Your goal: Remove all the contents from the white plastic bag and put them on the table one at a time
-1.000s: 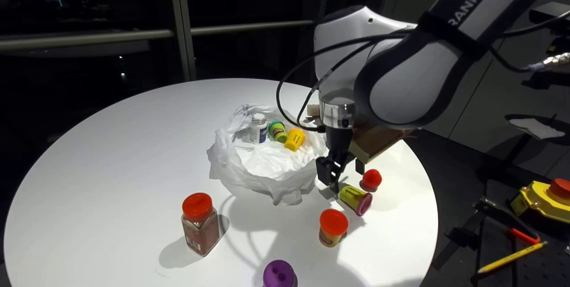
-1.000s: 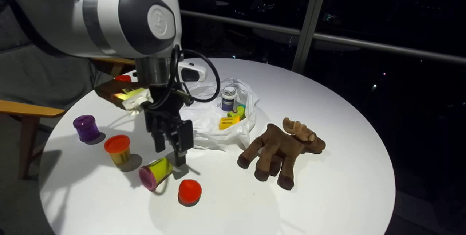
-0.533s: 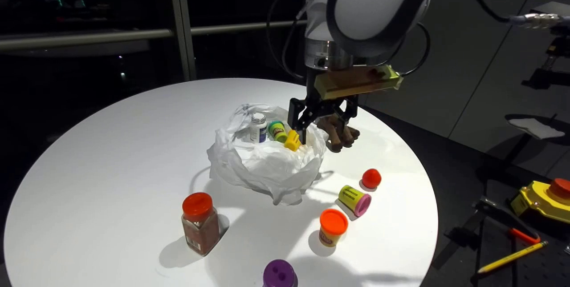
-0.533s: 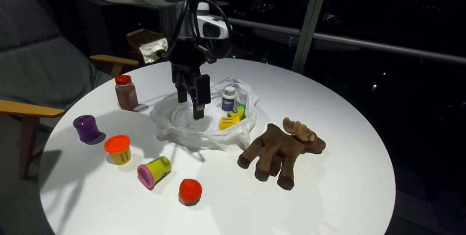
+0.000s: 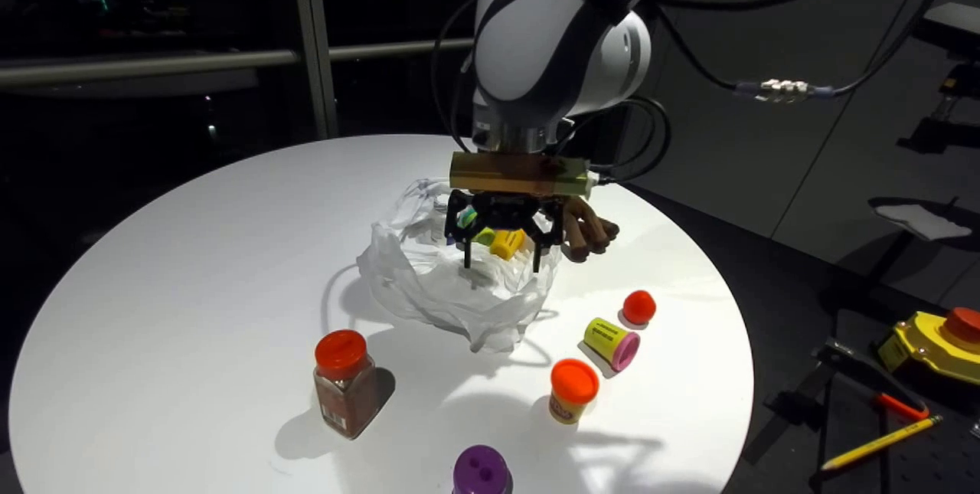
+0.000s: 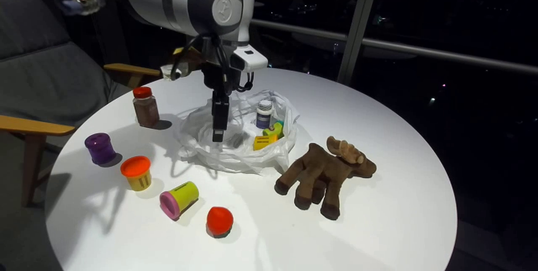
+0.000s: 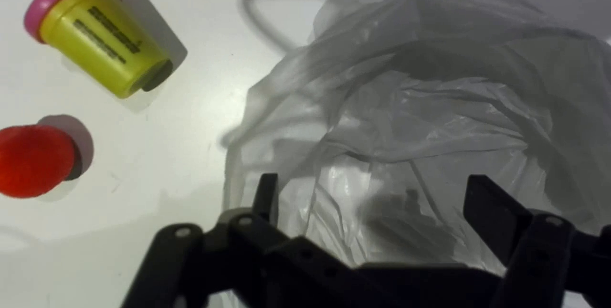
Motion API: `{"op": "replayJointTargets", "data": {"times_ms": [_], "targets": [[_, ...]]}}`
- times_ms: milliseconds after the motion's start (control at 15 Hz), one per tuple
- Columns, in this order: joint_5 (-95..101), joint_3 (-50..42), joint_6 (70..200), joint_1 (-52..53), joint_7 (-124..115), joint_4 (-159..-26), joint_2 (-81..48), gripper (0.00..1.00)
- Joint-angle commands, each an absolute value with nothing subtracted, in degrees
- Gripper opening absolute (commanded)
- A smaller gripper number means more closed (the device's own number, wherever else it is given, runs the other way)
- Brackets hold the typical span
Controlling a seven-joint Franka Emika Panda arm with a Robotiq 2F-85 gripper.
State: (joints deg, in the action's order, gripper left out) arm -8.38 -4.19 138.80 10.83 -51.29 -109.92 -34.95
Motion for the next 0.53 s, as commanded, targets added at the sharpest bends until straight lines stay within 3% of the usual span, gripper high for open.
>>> {"op": "replayJointTargets", "data": {"times_ms": [0,467], "targets": [[-11.27,-4.58,139.19,10.15,-58.71,-103.70,-40.36,1.00],[-9.77,-7.52,140.82,9.20,-65.25,-101.85,-41.13,1.00]]}}
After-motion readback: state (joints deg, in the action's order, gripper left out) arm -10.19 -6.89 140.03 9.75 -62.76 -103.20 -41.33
